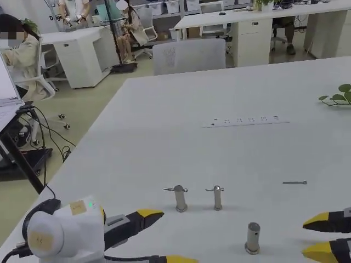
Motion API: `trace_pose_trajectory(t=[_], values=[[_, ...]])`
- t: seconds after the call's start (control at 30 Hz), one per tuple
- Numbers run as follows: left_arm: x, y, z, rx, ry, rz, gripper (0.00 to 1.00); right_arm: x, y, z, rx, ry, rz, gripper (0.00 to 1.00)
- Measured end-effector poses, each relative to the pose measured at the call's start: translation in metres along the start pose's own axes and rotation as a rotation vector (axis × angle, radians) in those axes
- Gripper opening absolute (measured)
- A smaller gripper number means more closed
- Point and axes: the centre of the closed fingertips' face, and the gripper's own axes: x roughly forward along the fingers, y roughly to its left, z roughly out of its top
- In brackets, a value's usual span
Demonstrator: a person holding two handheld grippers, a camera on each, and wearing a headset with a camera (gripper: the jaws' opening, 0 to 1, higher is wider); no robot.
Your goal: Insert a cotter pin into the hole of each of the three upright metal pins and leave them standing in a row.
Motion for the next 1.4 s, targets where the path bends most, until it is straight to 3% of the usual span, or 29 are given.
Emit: trace_pose_trajectory(t=[0.33, 0.7, 0.97, 1.4], values=[[-0.002, 0.001, -0.005, -0.003, 0.008, -0.008, 0.68, -0.014, -0.048, -0.002, 0.021, 0.056, -0.084, 0.34], [-0.005, 0.002, -0.009, 0.012, 0.015, -0.007, 0.70, -0.017, -0.089, 0.004, -0.017, 0.138, -0.112, 0.35], [-0.012, 0.005, -0.008, 0.005, -0.001, 0.012, 0.71, -0.010, -0.124, 0.008, -0.051, 0.212, -0.122, 0.34], [-0.018, 0.008, -0.012, 0.003, 0.007, 0.036, 0.71, 0.011, -0.155, -0.001, -0.134, 0.336, -0.103, 0.24]])
